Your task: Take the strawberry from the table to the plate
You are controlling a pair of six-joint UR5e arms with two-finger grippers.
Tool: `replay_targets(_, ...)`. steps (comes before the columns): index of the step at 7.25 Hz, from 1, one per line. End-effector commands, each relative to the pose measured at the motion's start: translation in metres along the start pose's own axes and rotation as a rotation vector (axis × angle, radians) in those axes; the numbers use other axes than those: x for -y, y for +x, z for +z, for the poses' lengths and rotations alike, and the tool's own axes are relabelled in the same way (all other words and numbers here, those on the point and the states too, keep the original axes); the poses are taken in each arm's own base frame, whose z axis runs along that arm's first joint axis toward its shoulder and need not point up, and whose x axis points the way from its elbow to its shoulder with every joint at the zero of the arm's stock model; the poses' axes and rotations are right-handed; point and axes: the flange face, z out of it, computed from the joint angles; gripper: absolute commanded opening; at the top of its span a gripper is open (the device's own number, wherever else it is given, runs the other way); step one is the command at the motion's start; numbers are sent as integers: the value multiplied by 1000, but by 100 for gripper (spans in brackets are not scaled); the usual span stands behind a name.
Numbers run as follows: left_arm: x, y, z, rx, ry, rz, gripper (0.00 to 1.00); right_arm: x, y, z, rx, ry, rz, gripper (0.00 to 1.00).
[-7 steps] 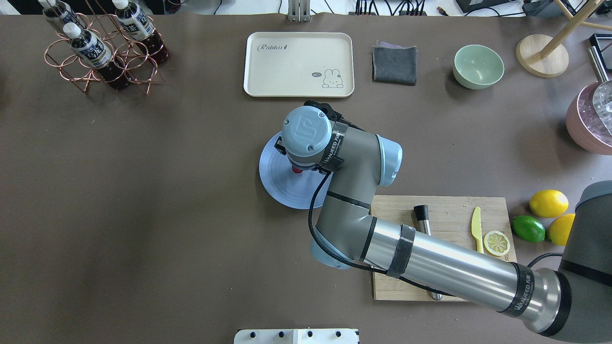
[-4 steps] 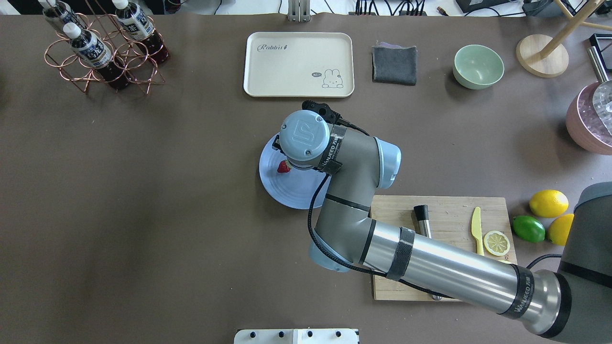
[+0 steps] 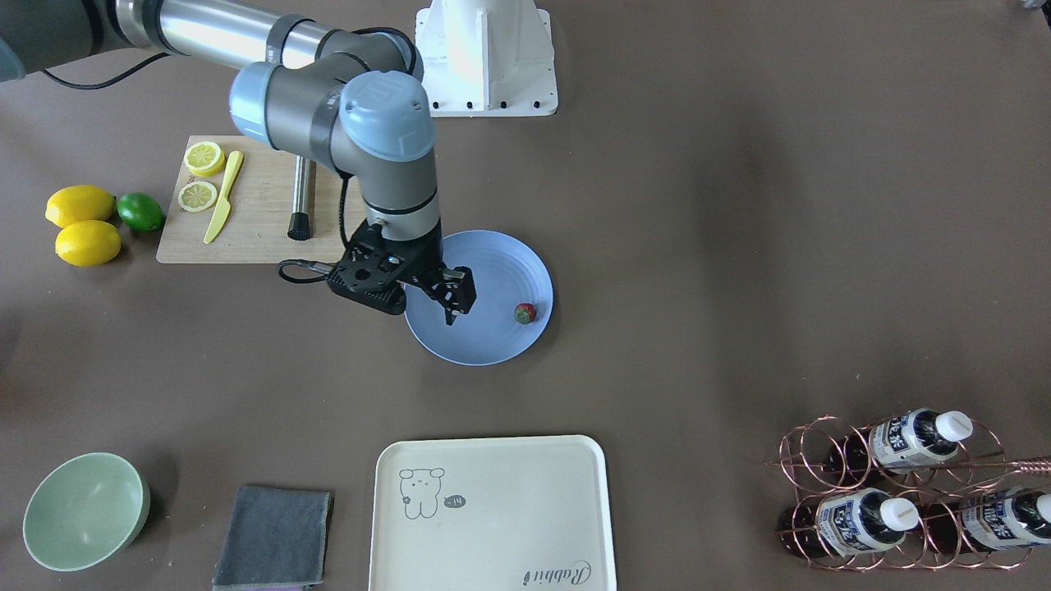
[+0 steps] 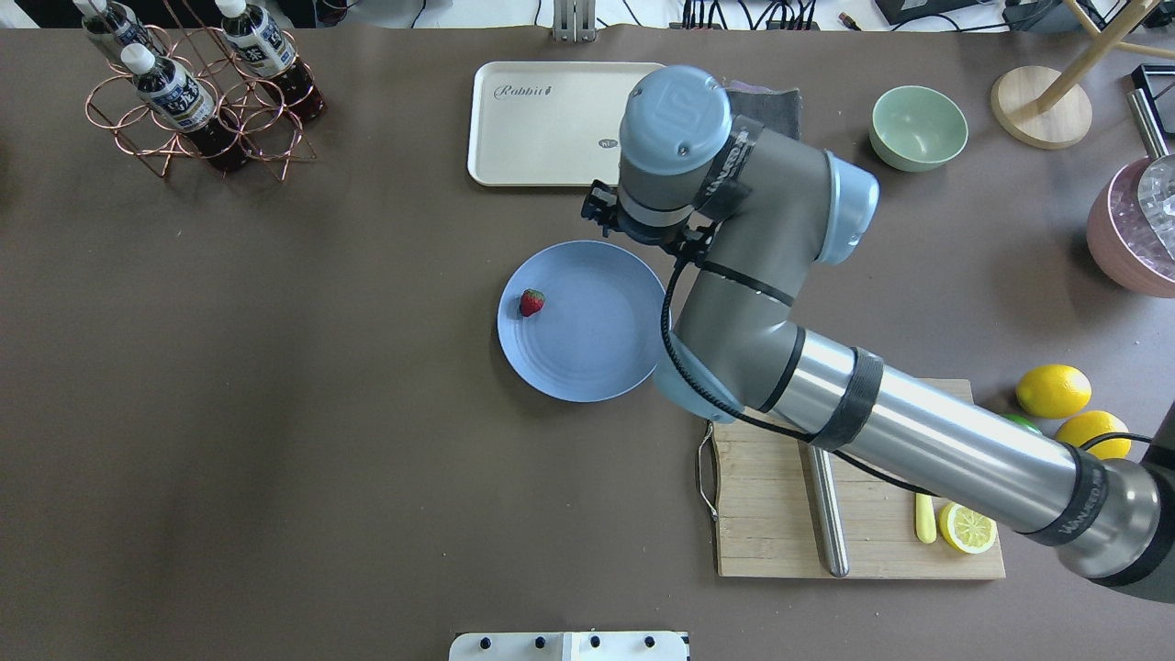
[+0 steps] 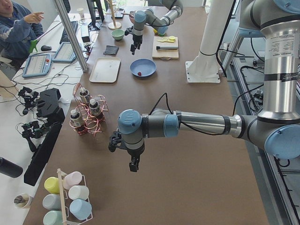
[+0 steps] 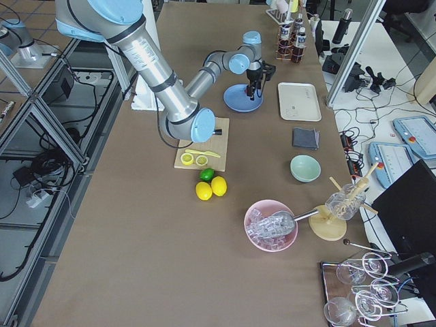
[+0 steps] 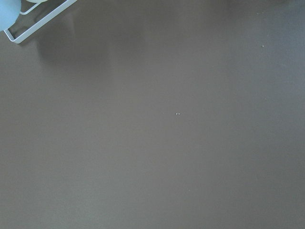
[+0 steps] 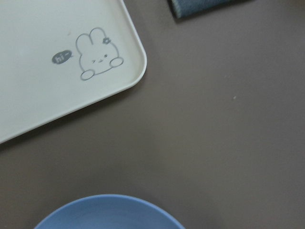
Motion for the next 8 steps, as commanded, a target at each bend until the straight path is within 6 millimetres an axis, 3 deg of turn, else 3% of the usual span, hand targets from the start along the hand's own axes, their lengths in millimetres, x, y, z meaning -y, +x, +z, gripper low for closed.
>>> replay_targets(1,-5,-2,4,-1,-7,-6,99,85,107,-17,-31,-20,-166,100)
replay_targets(2,-6,-3,4,-2,-8,-6,99,114,150,-23,-45,-24,-233,100)
replay_targets(5,-16,-5,9,-4,-18,-12,99,158,292,-30,-91,-57,-417,100)
replay_targets(6,-17,-6,10,-2,-19,-13,99,174,346,-29,-118,-77,-480,100)
replay_targets(8,-16,-4,8,-2,-16,-8,99,201,457,-51,-82,-129,-552,100)
